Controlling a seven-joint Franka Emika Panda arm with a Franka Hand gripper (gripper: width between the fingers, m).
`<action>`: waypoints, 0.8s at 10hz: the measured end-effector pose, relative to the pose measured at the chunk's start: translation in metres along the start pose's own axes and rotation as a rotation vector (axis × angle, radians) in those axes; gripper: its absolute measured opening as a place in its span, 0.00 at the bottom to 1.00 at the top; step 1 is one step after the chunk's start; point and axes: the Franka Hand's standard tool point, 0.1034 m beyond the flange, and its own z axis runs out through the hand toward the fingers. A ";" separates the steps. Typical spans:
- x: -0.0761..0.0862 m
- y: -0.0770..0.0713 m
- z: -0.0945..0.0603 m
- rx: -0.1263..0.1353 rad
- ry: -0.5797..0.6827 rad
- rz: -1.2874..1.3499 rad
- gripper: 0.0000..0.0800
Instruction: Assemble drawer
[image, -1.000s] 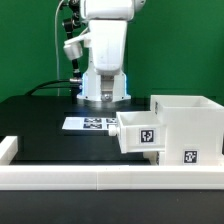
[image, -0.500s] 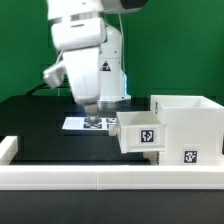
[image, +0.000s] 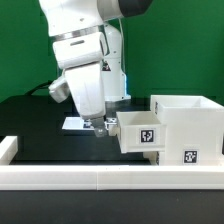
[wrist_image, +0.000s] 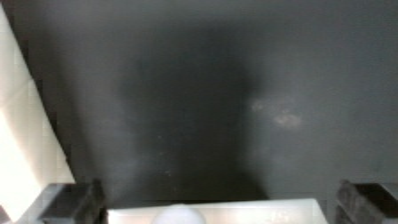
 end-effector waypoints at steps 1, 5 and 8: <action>0.005 0.001 0.002 0.003 0.001 -0.012 0.81; 0.009 0.001 0.003 0.002 0.002 -0.022 0.81; 0.022 0.006 0.004 -0.012 0.007 -0.049 0.81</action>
Offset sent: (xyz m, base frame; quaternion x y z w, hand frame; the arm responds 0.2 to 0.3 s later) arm 0.0000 0.0000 0.0000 0.0000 0.0000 0.0000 1.0000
